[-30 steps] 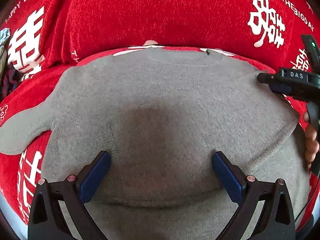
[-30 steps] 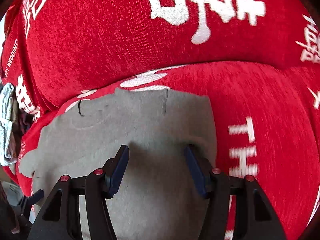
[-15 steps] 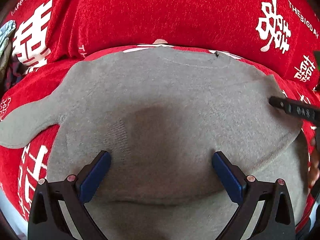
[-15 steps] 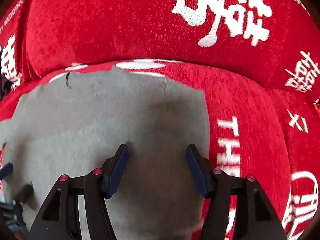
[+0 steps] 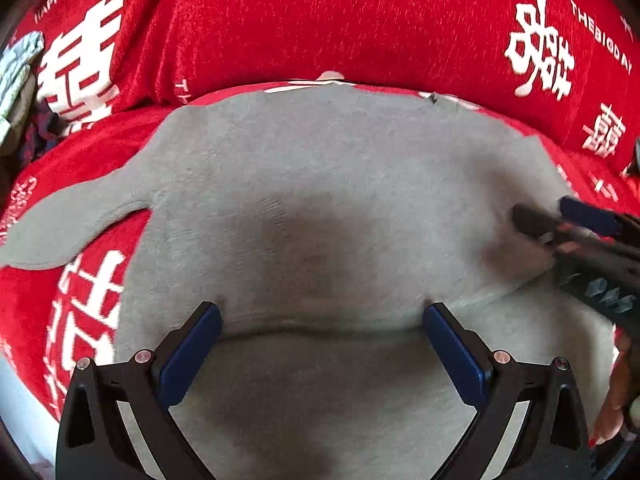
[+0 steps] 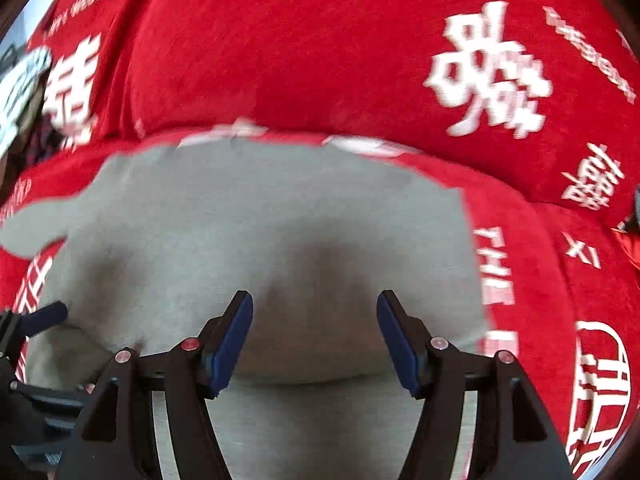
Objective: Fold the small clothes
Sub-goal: 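Move the left gripper to the other sleeve cuff and grasp it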
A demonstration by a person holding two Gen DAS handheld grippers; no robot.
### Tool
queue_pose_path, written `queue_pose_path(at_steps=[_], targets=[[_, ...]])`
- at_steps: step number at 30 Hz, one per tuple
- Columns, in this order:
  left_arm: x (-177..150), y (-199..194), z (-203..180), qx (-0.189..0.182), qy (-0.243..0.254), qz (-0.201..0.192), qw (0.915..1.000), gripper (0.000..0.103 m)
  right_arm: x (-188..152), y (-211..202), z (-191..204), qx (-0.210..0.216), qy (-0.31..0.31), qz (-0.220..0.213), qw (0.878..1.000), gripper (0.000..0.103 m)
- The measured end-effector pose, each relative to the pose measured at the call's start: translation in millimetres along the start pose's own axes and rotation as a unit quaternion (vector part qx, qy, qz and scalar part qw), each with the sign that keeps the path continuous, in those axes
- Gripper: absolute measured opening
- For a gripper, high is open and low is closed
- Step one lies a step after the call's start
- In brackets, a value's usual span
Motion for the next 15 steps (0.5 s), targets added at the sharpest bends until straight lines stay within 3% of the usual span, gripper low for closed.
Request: queue_pose_path(at_steps=[1, 4, 8, 9, 10, 13, 15], targets=[[0, -4, 6, -0.002, -0.005, -0.003, 1.0000, 0.102, -6, 10, 8, 0.014, -0.001, 0.024, 1.000, 0.068], [6, -17, 36, -0.008, -0.038, -0.021, 0.9990, 0.102, -5, -3, 15, -0.021, -0.001, -0.011, 1.000, 0.068], [20, -17, 116, 0.030, -0.130, -0.030, 0.9906, 0.102, -7, -8, 41, -0.001, -0.014, -0.017, 1.000, 0.068], [21, -15, 138, 0.043, -0.160, -0.028, 0.9859, 0.102, -7, -10, 46, -0.001, -0.020, -0.017, 1.000, 0.068], [23, -12, 172, 0.061, -0.206, -0.026, 0.9762, 0.102, -7, -10, 52, 0.000, -0.026, -0.017, 1.000, 0.068], [24, -8, 239, 0.103, -0.284, -0.031, 0.9527, 0.102, -4, -13, 68, 0.002, -0.037, -0.018, 0.999, 0.068], [25, -5, 292, 0.167, -0.321, -0.031, 0.9316, 0.102, -3, -14, 78, 0.009, -0.040, -0.018, 0.999, 0.068]])
Point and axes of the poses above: each gripper's, at about its wrist camera, not at the fingertips, and y roughly the way its jaws point, z to its left, x to its top, the point moved 8 cm from there along y, roughly the way its jaws point, and after that the axes turned 10 degrees about -y, right-handed, at the moved point
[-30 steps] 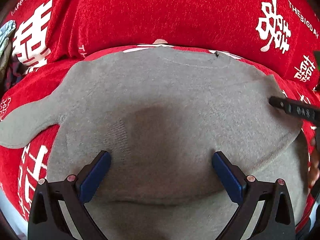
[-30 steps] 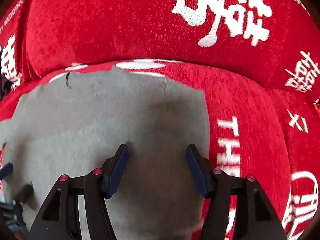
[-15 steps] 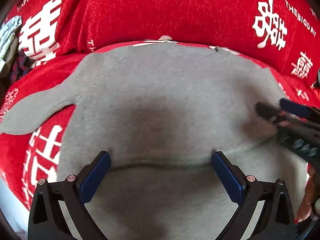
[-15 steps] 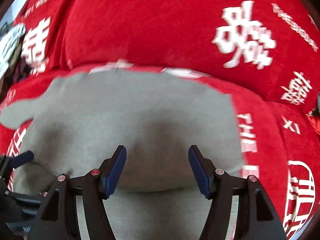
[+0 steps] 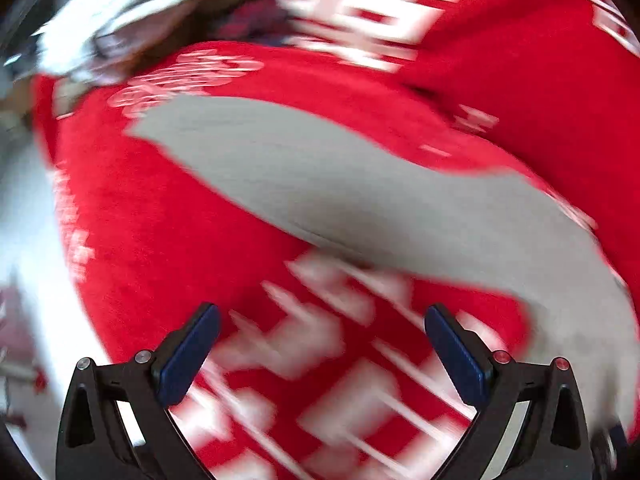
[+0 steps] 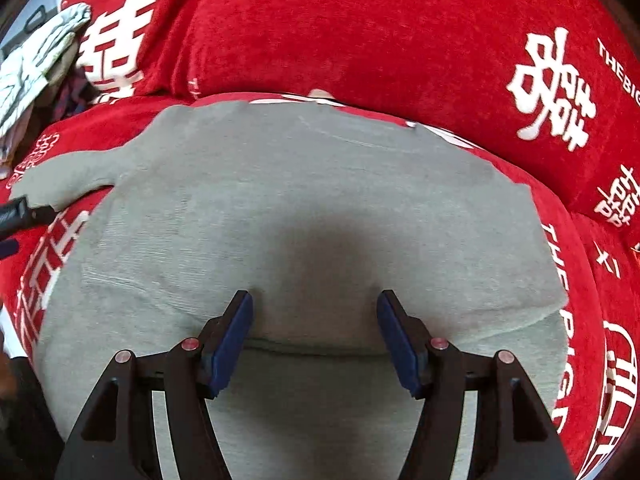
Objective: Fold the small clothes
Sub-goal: 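Move the left gripper to the other sleeve cuff and grasp it, then lift the sleeve cuff upward with the left gripper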
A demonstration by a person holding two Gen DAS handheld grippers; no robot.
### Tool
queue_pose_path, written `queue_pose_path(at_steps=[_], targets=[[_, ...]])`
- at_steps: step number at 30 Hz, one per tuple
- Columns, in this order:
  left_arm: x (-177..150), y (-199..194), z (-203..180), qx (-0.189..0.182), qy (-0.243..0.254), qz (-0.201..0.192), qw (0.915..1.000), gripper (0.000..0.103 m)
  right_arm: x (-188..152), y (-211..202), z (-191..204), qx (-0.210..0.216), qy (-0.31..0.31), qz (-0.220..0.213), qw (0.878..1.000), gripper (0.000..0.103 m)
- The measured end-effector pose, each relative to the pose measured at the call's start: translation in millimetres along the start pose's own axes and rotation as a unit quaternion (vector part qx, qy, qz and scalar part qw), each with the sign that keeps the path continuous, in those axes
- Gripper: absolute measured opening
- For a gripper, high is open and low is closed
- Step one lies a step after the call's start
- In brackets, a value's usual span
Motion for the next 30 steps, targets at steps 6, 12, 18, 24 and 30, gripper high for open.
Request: queue_pose_path(at_steps=[6, 12, 18, 24, 30], targets=[[57, 53, 70, 0.062, -0.134, 0.035, 0.9884, 0.102, 5, -2, 19, 0.002, -0.014, 0.001, 1.000, 0.068], [112, 78, 78, 0.065, -0.182, 0.035, 0.9805, 0.102, 7, 2, 31, -0.005, -0.026, 0.008, 1.000, 0.068], [151, 96, 84, 0.052, -0.217, 0.022, 0.9746, 0.102, 11, 3, 31, -0.011, -0.028, 0.015, 0.999, 0.068], [158, 79, 90, 0.047, -0.210, -0.020, 0.9765, 0.044, 19, 6, 35, -0.012, -0.034, 0.017, 0.999, 0.068], [163, 74, 93, -0.058, -0.199, -0.001, 0.9783, 0.014, 39, 8, 48, -0.006, -0.049, 0.011, 0.999, 0.068]])
Point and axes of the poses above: each gripper's, at about its wrist camera, not at the fingertips, and y roughly the way its jaws point, z to its left, x to its top, the point moved 8 cm from there along y, roughly the way its jaws point, and after that the axes turned 10 degrees about -y, right-handed, at the moved point
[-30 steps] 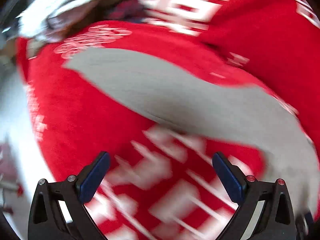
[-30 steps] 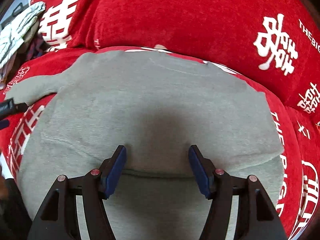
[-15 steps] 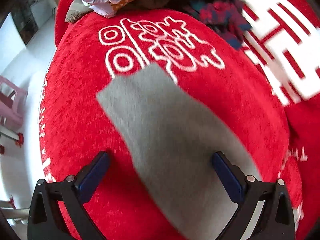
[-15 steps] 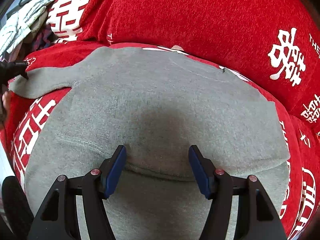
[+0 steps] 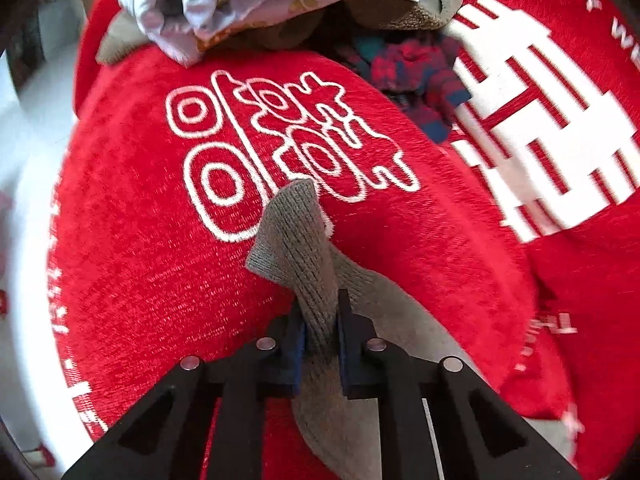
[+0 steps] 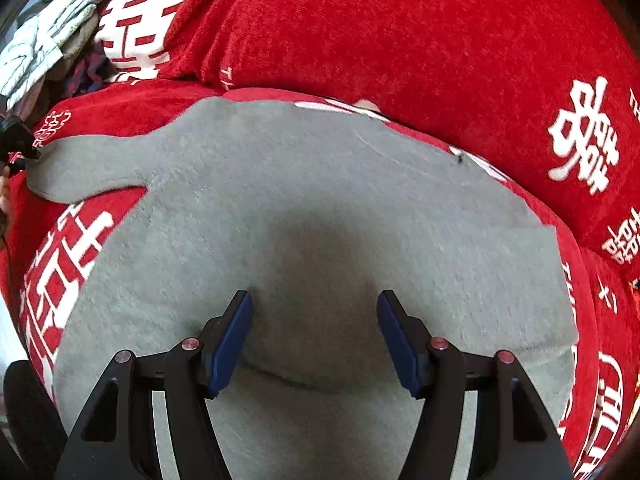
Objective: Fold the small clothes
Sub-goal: 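Lift the sleeve cuff upward with the left gripper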
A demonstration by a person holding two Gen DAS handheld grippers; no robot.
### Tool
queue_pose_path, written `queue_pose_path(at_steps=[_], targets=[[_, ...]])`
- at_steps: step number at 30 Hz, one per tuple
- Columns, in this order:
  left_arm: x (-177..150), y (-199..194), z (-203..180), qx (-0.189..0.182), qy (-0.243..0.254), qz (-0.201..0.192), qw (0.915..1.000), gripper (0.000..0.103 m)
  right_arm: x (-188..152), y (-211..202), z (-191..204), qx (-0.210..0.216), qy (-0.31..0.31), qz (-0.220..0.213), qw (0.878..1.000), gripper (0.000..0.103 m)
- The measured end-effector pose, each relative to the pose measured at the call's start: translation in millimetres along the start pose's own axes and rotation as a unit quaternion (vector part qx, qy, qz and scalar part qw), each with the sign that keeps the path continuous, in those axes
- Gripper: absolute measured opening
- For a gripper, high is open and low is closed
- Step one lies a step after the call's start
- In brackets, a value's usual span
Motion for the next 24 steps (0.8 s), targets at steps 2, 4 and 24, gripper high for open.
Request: queue_pose_path(at_steps=[2, 4, 24], targets=[[-2, -11, 2, -0.030, -0.003, 0.001, 0.9995, 0.014, 20, 2, 5, 0.004, -0.005, -0.010, 1.000, 0.068], [-2, -24, -1, -0.043, 0.012, -0.015, 0.9989, 0.014, 38, 6, 10, 0.009, -0.010, -0.017, 1.000, 0.068], [-53, -125, -82, -0.087, 0.190, -0.085, 0.9742, 0.014, 97, 43, 16, 0.015, 0.027, 0.004, 1.000, 0.068]])
Point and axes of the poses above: each gripper's, at about its wrist camera, not at the fingertips, and y roughly the way its jaws point, z to its left, x to its top, the point moved 8 cm from there along y, roughly the way its jaws point, and after that the axes turned 10 degrees about -y, right-handed, at the moved point
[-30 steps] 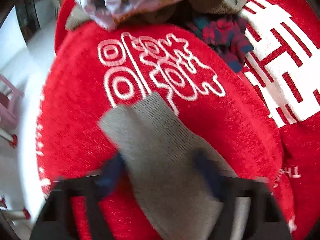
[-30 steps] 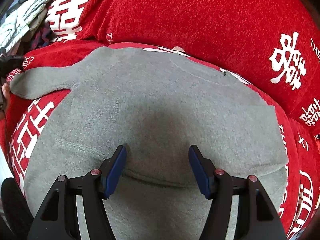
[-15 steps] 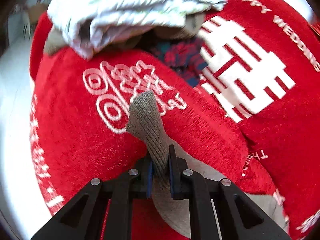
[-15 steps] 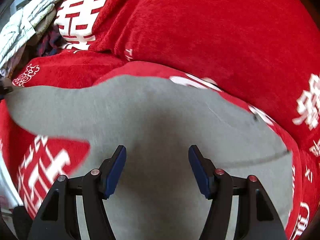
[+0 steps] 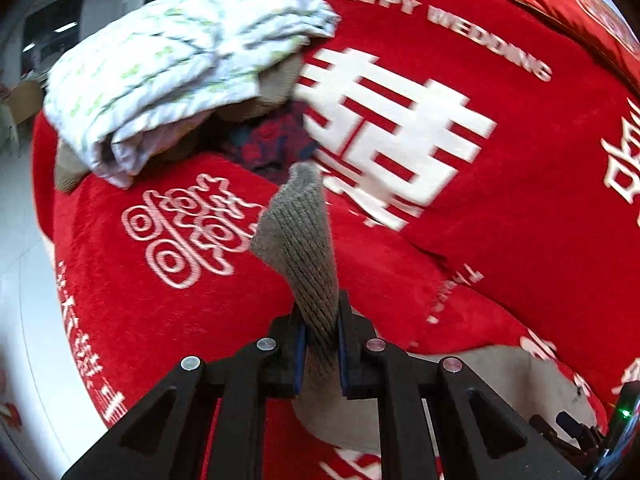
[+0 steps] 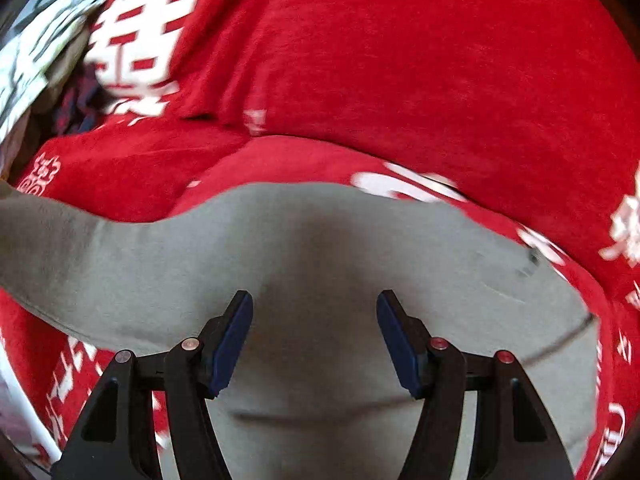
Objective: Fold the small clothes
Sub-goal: 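Lift the sleeve cuff upward with the left gripper, then carry the held sleeve with the left gripper across the sweater body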
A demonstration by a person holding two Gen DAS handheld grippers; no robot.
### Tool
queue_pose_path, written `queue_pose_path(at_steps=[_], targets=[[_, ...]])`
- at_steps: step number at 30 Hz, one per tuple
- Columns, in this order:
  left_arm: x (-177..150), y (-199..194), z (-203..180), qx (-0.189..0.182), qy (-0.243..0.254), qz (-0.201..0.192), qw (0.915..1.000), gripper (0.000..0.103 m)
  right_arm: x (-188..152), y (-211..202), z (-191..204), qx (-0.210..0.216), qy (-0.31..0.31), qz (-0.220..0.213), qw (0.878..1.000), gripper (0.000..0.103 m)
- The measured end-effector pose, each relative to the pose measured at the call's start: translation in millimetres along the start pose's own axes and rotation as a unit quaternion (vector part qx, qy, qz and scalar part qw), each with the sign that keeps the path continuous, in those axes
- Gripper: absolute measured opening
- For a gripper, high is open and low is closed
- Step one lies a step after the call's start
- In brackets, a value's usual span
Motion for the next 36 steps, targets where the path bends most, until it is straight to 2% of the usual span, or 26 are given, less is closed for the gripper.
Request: queue_pose_path(at_steps=[4, 8, 17, 25, 36], targets=[[-20, -4, -36, 0.006, 0.040, 0.008, 0.9992, 0.014, -31, -20, -30, -0.004, 0.018, 0.004, 1.000, 0.068], [-46, -3, -67, -0.003, 0.059, 0.042, 0.9974, 0.014, -67, -43, -56, -0.012, 0.033, 0.001, 0.999, 0.068], [-100, -19, -144, -0.024, 0.135, 0.067, 0.9882, 0.014, -100, -74, -87, -0.013, 0.048, -0.011, 0.999, 0.068], [-140, -39, -189, -0.031, 0.189, 0.057, 0.9798, 0.014, -124, -91, -115, -0.021, 0.068, -0.019, 0.997, 0.068], [-179, -54, -234, -0.032, 0.222, 0.064, 0.9725, 0.014, -163, -99, -164, -0.022, 0.116, -0.022, 0.993, 0.068]])
Point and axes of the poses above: each gripper's, at about its wrist camera, not at the fingertips, and y roughly the way its jaws point, z to its left, x to its top, the point moved 8 cm from there along y, roughly the way its jaws point, and after that the axes turned 10 degrees about -y, right-handed, at the moved point
